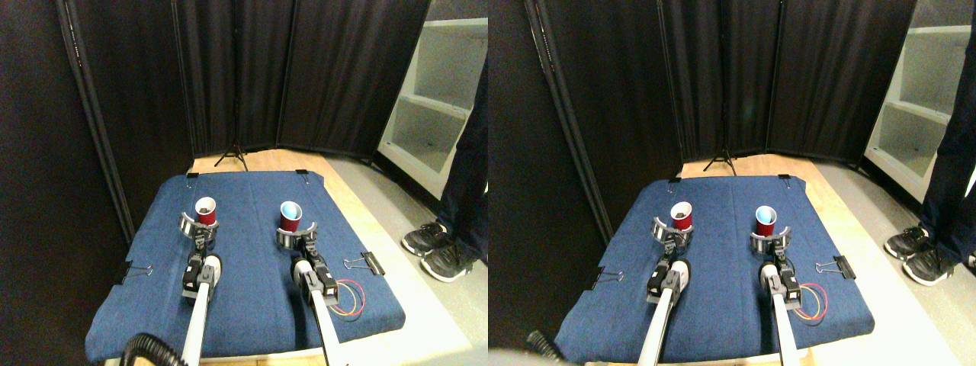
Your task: Pour (bimanual)
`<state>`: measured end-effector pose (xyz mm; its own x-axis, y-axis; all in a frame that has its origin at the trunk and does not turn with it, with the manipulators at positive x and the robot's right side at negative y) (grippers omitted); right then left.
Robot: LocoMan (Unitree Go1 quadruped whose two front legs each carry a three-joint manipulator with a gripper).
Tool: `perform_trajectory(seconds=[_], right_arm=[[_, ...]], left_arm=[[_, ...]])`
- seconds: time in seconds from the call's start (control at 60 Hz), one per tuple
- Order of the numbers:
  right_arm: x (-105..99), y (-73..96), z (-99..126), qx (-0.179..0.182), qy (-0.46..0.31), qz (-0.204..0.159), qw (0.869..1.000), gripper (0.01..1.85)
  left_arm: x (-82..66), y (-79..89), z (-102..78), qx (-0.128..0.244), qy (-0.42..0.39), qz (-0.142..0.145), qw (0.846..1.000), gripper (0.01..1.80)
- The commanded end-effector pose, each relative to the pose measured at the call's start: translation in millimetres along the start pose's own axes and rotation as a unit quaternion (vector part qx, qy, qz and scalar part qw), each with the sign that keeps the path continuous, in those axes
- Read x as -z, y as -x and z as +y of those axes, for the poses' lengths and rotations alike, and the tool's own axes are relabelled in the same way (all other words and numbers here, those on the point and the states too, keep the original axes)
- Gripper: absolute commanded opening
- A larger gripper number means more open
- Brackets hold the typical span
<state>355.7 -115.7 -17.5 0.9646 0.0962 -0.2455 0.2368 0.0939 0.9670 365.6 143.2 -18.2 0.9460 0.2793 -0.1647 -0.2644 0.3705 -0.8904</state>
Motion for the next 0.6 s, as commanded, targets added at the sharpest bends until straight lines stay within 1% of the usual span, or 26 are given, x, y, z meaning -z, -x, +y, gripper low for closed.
perform_trajectory(seconds=[0.017,0.05,0.1,0.167,0.233,0.3,0.317,0.333,0.417,0.517,0.6], right_arm=[[2.6,-5.9,5.8,-0.020,-0.007,-0.008,1.000,1.10],[2.6,-7.5,6.0,-0.019,-0.010,-0.012,1.000,1.06],[2.7,-8.7,6.3,-0.016,-0.022,-0.013,1.000,1.04],[2.4,-10.4,5.8,-0.015,-0.021,-0.014,1.000,1.01],[2.1,-11.1,5.4,-0.013,-0.019,-0.015,1.000,1.03],[1.6,-11.8,4.7,-0.012,-0.019,-0.013,1.000,1.07],[1.8,-12.1,4.6,-0.012,-0.021,-0.014,1.000,1.08],[2.0,-12.4,4.5,-0.012,-0.022,-0.015,1.000,1.08],[2.1,-13.7,3.9,-0.010,-0.029,-0.017,0.999,1.07],[2.0,-15.9,3.2,-0.010,-0.042,-0.018,0.999,1.04],[0.6,-18.7,2.1,-0.009,-0.050,-0.020,0.998,1.03]], left_arm=[[7.0,-7.3,-3.8,0.007,0.029,-0.006,1.000,0.97],[9.1,-8.7,-3.0,0.006,0.039,-0.001,0.999,1.02],[11.0,-11.4,-0.7,0.006,0.043,0.007,0.999,1.04],[13.6,-13.0,0.6,0.006,0.047,0.006,0.999,1.07],[15.2,-13.2,1.2,0.003,0.054,0.006,0.999,1.08],[17.0,-15.0,3.0,-0.001,0.068,0.010,0.998,1.08],[17.5,-15.4,3.6,-0.003,0.076,0.007,0.997,1.07],[18.0,-15.8,4.3,-0.007,0.085,0.003,0.996,1.05],[19.6,-18.9,7.6,-0.012,0.106,0.007,0.994,1.03],[21.9,-21.9,10.8,-0.015,0.105,0.006,0.994,1.00],[21.3,-26.4,14.3,-0.018,0.097,0.009,0.995,1.04]])
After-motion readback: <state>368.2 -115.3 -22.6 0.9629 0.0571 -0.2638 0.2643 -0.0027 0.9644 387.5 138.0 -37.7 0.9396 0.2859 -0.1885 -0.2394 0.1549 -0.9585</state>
